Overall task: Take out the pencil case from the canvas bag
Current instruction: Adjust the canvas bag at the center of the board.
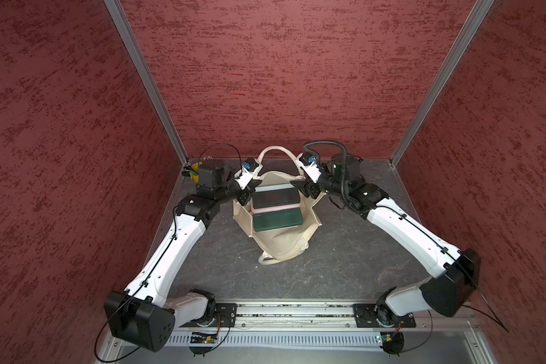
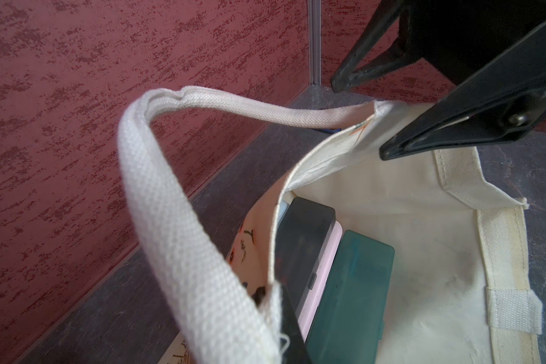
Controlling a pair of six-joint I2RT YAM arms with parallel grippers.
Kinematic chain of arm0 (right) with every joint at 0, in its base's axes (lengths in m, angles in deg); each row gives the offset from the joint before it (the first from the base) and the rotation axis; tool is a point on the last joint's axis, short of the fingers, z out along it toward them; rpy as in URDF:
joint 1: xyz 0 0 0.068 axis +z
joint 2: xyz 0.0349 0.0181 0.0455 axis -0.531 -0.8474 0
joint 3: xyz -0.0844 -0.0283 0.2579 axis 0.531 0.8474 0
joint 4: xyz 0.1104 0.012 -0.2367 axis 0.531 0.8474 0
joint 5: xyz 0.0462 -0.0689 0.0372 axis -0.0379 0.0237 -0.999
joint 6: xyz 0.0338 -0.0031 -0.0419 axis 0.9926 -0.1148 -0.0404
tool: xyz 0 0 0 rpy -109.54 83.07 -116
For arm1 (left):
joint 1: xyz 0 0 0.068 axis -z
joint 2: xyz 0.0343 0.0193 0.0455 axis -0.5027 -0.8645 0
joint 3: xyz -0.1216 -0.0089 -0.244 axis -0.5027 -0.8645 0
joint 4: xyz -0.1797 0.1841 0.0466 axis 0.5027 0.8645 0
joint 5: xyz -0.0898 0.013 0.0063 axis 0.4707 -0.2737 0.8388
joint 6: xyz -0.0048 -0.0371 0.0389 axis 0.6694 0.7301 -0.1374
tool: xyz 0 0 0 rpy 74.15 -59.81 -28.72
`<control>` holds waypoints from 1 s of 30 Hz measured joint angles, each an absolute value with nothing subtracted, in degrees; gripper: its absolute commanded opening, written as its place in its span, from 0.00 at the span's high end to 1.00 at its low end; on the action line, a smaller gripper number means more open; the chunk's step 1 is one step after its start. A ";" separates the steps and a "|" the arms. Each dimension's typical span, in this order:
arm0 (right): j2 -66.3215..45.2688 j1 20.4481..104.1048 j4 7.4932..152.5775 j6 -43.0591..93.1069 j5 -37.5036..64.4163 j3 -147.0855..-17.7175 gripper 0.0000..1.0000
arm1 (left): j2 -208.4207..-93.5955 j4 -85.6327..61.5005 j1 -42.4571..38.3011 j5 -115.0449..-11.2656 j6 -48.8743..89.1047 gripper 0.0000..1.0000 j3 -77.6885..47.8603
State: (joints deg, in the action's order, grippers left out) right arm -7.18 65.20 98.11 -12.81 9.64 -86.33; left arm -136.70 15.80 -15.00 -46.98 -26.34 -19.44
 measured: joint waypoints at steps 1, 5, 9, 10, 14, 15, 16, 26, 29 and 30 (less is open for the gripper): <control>-7.99 65.20 98.13 -13.20 10.01 -86.38 0.48 | -136.68 15.80 -15.00 -46.98 -26.34 1.00 -19.44; -10.13 65.20 98.92 -13.35 10.06 -87.40 0.86 | -136.68 15.82 -15.02 -47.20 -26.34 0.95 -19.44; -10.24 65.46 99.53 -13.70 9.55 -88.91 0.97 | -136.55 15.82 -15.13 -47.37 -26.08 0.52 -19.44; -10.24 65.44 99.60 -13.64 9.53 -88.91 0.99 | -136.29 15.80 -15.24 -47.64 -26.36 0.40 -19.44; -10.24 65.40 99.75 -13.64 9.36 -88.91 0.99 | -133.42 14.99 -16.37 -49.93 -27.04 0.22 -19.75; -10.24 65.40 99.75 -13.66 9.31 -88.91 0.99 | -132.35 14.70 -16.72 -50.37 -27.45 0.22 -19.79; -10.24 65.40 99.75 -13.68 9.27 -88.91 0.99 | -131.15 14.31 -17.01 -50.76 -27.93 0.22 -19.79; -10.00 65.40 99.71 -13.31 9.25 -88.91 0.99 | -134.28 16.98 -8.64 -54.00 -34.45 0.24 -11.75; -10.00 65.40 99.73 -13.16 9.25 -88.91 0.99 | -138.38 18.88 -4.81 -57.49 -36.26 0.27 -10.68; -10.00 65.40 99.75 -13.16 9.25 -88.91 0.99 | -139.81 19.67 -4.42 -58.54 -36.48 0.29 -10.52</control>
